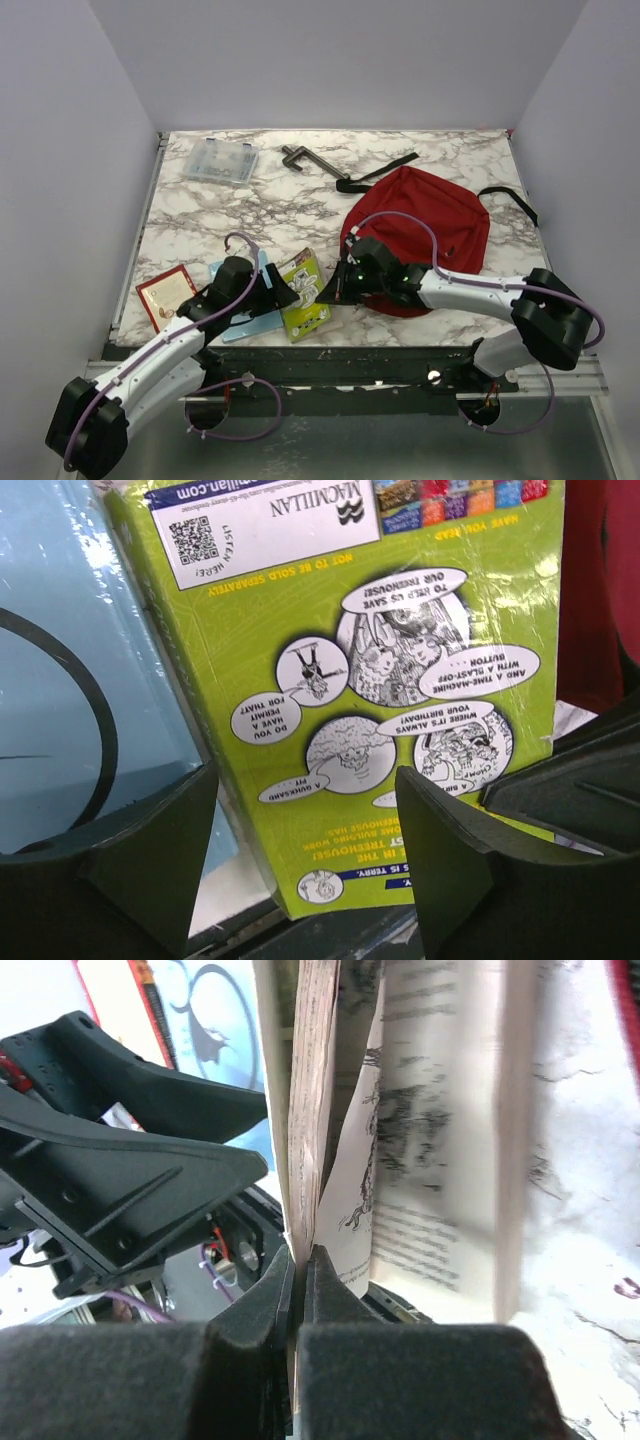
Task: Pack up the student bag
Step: Pick up the book from the center of the board.
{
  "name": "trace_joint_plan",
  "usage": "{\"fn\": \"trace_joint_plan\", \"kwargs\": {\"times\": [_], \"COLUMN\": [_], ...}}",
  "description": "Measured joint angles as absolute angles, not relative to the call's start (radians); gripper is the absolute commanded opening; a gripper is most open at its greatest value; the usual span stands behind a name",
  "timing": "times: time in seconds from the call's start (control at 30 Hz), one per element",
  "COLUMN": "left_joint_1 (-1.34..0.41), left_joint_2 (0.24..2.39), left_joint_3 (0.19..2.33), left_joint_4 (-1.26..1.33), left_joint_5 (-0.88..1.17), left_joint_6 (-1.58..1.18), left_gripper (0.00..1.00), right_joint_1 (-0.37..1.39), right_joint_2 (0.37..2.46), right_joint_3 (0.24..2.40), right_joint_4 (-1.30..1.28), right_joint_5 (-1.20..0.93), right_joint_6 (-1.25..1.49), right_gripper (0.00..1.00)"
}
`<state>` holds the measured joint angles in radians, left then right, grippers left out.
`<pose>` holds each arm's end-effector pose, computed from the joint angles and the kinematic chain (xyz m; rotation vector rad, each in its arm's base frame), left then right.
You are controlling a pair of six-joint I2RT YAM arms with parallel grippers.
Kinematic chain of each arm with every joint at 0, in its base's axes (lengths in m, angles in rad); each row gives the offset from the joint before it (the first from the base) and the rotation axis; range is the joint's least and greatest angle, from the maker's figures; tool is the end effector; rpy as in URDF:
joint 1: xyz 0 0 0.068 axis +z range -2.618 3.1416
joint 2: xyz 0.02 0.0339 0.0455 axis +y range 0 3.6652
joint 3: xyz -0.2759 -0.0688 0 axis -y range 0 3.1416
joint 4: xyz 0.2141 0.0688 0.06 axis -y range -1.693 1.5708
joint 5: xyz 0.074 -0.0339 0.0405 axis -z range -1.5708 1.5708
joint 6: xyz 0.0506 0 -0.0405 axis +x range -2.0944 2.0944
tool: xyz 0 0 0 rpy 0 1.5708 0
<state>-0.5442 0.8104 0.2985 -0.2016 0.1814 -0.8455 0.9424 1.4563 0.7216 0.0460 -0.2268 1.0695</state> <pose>0.1146 -0.0800 0.1798 -0.2667 2.4345 -0.8869 0.1570 0.2354 0.2102 0.0256 2.5986 1.1929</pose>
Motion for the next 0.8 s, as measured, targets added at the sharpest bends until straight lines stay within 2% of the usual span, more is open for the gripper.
{"fn": "trace_joint_plan", "kwargs": {"times": [0.43,0.63,0.8], "left_joint_1": [-0.544,-0.542,-0.542], "left_joint_2": [0.516,0.413,0.311], "left_joint_3": [0.573,0.534,0.374], "left_joint_4": [-0.452,-0.473,-0.39], "left_joint_5": [0.148,0.13,0.121], "left_joint_6": [-0.807,-0.928,-1.121], "left_gripper": [0.88,0.96,0.98], "right_joint_1": [0.739,0.697,0.68], "right_joint_2": [1.348,1.315,1.298], "right_joint_3": [0.76,0.764,0.75], "right_joint_4": [0.118,0.206,0.345], "right_joint_5": [-0.451,-0.556,-0.627], "right_joint_6": [1.131,1.205,1.291], "right_gripper": [0.01,0.01,0.01]}}
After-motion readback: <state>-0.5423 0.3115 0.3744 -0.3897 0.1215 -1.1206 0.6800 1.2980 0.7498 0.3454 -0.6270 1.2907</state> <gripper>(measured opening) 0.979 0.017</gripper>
